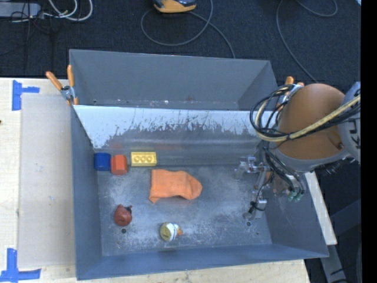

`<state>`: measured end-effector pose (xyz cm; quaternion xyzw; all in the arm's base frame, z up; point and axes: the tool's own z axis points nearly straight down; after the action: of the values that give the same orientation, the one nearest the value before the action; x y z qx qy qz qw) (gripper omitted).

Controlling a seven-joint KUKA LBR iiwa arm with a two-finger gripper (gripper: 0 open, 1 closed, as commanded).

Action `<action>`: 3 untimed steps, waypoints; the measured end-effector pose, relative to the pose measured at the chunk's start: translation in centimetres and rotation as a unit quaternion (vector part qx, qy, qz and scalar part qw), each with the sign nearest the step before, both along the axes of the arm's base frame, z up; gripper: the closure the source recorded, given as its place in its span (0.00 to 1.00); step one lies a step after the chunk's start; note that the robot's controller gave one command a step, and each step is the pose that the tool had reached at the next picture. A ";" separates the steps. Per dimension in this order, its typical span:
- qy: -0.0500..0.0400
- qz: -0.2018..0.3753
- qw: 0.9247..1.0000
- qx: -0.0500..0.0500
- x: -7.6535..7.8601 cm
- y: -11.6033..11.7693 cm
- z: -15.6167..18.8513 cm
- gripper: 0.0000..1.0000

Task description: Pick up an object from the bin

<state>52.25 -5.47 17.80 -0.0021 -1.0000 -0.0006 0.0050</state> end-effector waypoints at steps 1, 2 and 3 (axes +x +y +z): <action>-0.004 0.001 1.000 0.000 0.1 0.0 0.4 0.00; -0.004 0.044 0.999 0.000 3.0 5.0 -4.6 0.00; -0.002 0.105 0.994 0.001 6.2 7.4 -4.8 0.00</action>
Offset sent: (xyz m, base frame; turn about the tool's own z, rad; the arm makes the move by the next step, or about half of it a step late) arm 0.0580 0.1090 -0.1080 -0.1869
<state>58.49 1.91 12.99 0.1031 -0.9947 -0.0010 0.0026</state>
